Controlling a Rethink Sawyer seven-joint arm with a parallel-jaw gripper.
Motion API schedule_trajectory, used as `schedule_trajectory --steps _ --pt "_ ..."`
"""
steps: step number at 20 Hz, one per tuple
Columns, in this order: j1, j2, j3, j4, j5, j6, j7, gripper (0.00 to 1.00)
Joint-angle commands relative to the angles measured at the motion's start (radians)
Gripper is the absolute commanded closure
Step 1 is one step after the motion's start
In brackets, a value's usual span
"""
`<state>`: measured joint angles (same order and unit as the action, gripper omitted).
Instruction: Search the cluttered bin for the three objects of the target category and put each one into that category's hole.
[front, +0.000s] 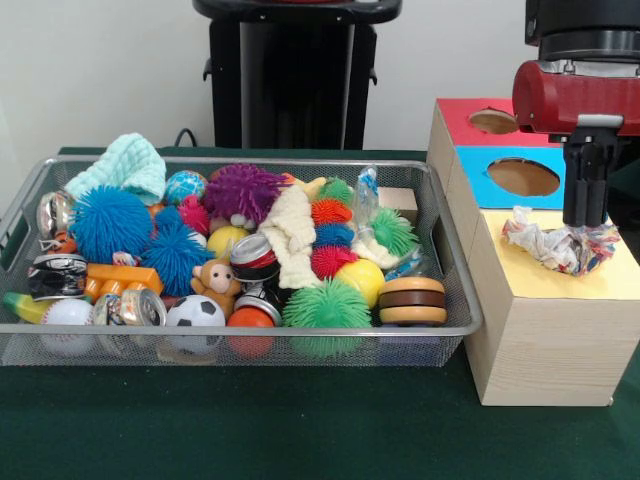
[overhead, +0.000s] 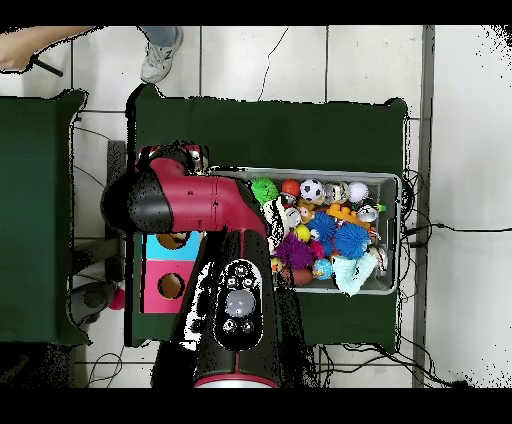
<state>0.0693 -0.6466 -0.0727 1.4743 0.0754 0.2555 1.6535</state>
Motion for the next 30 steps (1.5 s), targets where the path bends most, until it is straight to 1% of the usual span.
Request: schedule_trajectory --steps 1,5,12,21,25,30 --pt "-0.017 0.052 0.087 0.129 0.038 0.054 0.195 1.0" --pt "-0.014 0.051 0.084 0.133 0.07 0.132 0.203 1.0" --pt "-0.01 0.056 0.079 0.132 0.091 0.19 0.188 1.0" --pt "-0.005 0.063 0.072 0.129 0.095 0.206 0.184 1.0" --pt "-0.006 0.064 0.073 0.136 0.105 0.176 0.202 1.0" --pt "-0.01 0.058 0.086 0.169 0.145 0.13 0.241 1.0"
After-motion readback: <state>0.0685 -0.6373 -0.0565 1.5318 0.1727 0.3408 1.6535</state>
